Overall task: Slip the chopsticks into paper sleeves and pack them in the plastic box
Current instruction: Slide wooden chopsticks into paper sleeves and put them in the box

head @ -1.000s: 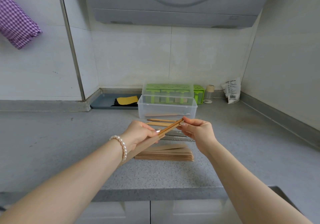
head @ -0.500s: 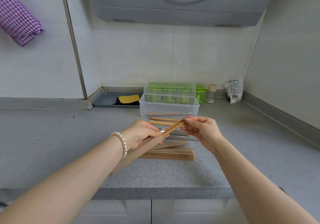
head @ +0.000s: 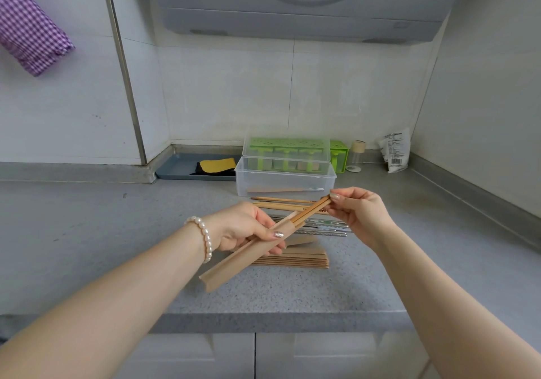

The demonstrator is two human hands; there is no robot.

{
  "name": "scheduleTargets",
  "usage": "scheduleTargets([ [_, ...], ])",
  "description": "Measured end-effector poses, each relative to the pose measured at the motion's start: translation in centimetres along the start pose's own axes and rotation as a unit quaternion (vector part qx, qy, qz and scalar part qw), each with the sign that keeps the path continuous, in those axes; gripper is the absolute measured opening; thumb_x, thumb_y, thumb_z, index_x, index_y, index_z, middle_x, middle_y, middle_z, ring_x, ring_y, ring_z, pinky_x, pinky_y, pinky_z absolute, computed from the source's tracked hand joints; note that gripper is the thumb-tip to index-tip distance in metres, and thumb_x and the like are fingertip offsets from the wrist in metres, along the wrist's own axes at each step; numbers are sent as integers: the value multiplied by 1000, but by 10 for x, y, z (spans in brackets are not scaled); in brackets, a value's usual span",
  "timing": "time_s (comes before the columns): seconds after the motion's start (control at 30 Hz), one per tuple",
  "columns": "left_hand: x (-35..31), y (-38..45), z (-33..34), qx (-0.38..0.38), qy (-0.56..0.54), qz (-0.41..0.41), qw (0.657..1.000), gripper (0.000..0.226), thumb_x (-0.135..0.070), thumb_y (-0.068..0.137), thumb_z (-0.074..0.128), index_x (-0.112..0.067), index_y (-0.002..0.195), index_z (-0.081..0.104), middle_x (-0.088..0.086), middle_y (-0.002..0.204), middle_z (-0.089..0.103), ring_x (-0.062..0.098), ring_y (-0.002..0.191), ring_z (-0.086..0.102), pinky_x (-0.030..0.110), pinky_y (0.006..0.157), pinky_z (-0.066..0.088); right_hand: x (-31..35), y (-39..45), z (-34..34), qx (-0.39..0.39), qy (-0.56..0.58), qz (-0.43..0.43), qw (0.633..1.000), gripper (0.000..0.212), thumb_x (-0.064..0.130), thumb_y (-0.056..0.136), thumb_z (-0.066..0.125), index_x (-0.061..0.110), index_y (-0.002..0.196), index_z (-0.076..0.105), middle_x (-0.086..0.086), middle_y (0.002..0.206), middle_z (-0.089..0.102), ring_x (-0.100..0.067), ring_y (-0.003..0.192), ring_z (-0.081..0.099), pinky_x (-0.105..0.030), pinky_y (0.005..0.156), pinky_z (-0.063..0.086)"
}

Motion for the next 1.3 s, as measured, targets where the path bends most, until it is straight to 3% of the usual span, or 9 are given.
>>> scheduleTargets([
  [0.23,-3,1,2,14,20,0,1000,13,1,81,65,5,93,66,12,83,73,19,73,72,25,60,58,2,-2,-1,16,-43,22,999,11,-7,84,57,-4,93,62,-16,70,71,-21,58,69,-23,53,57],
  [0.43,-4,5,-1,28,68,-10,997,10,2,81,64,1,90,68,11,83,74,16,71,72,23,59,57,4,-2,3,41,-108,41,992,13,-8,80,60,-5,70,67,-19,68,70,-23,53,68,-24,49,56],
  [0.57,-14,12,-9,16,65,-4,998,13,1,81,65,2,93,69,11,84,74,18,73,72,27,68,59,9,0,1,27,-138,32,990,10,-7,80,61,-5,71,65,-18,66,70,-21,49,66,-23,47,55],
  [0.63,-32,17,-20,-37,109,36,993,12,-7,81,68,-4,92,71,7,88,74,16,80,70,31,80,57,18,7,-3,1,-106,16,994,9,-9,80,59,-7,73,63,-17,63,69,-20,48,65,-22,46,54],
  [0.73,-80,7,-68,-233,194,147,941,30,-32,80,69,-16,106,68,-8,105,64,10,98,58,26,90,43,47,24,-26,-85,-61,-26,994,10,-12,81,56,-7,75,62,-14,56,68,-19,47,65,-21,46,54],
  [0.87,-90,-9,-139,-367,88,181,908,28,-37,88,59,-15,106,64,-3,103,63,16,100,58,26,82,39,86,52,-76,-248,-19,-82,965,11,-6,83,57,-3,72,57,-5,43,63,-12,39,62,-18,42,51],
  [1.03,-42,27,-147,-298,95,79,946,25,-35,92,53,-13,101,62,4,105,66,16,90,62,27,78,42,83,97,-93,-347,-61,-73,933,7,-4,79,62,-2,72,59,-13,58,62,-12,34,59,-24,44,54],
  [1.13,-26,49,-137,-262,120,53,956,19,-31,91,55,-14,96,63,-1,97,67,12,85,63,33,90,46,59,129,-81,-354,-135,-36,925,3,1,78,65,-2,78,63,-13,62,64,-15,37,60,-31,53,59],
  [1.3,-2,75,-115,-174,176,-5,969,10,-27,90,58,-19,94,63,-1,95,70,11,86,65,28,84,50,22,169,-54,-330,-208,34,920,7,2,80,66,-3,83,62,-15,63,66,-21,48,66,-34,60,60],
])
Point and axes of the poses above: each hand's wrist, its own y-axis towards the middle knuckle, its own z-axis out of the palm, x = y × z, the point moved 10 cm from there along y, towards the middle knuckle
